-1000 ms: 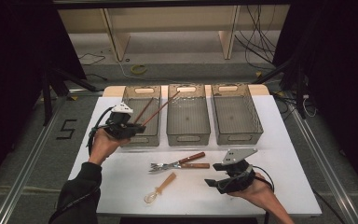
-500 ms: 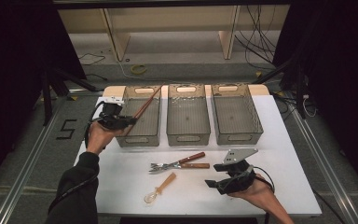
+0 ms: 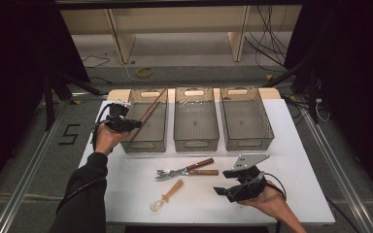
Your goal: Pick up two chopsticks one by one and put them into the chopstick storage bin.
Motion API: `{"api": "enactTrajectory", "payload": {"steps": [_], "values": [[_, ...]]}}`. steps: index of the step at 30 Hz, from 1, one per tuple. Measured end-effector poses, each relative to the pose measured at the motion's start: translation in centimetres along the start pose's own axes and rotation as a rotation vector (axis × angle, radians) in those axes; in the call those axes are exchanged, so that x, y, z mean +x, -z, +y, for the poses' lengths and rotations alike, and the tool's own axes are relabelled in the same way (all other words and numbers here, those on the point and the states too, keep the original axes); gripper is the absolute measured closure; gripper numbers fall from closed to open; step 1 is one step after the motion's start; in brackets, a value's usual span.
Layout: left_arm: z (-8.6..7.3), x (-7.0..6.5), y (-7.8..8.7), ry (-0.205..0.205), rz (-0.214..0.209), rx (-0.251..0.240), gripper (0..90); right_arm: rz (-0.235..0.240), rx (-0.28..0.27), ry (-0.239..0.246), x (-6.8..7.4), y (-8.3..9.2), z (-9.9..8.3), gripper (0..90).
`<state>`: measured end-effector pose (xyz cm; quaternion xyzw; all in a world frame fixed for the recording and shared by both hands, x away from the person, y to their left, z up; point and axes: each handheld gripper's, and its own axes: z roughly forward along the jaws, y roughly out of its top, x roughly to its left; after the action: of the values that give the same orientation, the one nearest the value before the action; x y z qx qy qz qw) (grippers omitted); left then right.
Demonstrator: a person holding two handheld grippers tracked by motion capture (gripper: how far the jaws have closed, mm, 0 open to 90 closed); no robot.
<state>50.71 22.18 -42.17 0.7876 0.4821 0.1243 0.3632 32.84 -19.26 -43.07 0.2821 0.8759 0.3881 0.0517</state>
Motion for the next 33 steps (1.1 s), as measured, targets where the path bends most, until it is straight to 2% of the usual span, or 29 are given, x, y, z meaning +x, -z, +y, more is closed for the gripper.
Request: {"api": "enactTrajectory", "payload": {"steps": [9,13,15,18,23,30,33], "values": [[-0.5,0.6,-0.8,0.035,0.017,0.049,82.0,0.003,0.007,0.002,0.0,-0.1,0.0,34.6],[-0.6,0.7,-1.0,0.04,0.029,0.045,80.5,0.006,0.016,-0.002,0.0,-0.1,-0.1,34.7],[-0.6,0.7,-1.0,0.028,0.018,0.055,74.8,0.007,0.016,-0.001,0.0,-0.1,-0.1,34.7],[-0.4,0.3,-0.8,0.03,0.025,0.051,59.2,0.008,0.018,-0.003,0.0,-0.2,-0.1,34.8],[-0.4,-1.1,0.2,-0.007,-0.005,0.035,45.7,0.005,0.014,-0.004,0.0,-0.1,-0.1,34.7],[-0.9,-3.4,2.6,-0.031,-0.056,-0.033,34.3,0.0,0.007,-0.008,0.0,0.0,-0.1,34.0],[-1.3,-4.4,3.3,-0.023,-0.088,-0.048,30.9,-0.002,0.006,-0.005,-0.1,0.0,-0.1,34.1]]}}
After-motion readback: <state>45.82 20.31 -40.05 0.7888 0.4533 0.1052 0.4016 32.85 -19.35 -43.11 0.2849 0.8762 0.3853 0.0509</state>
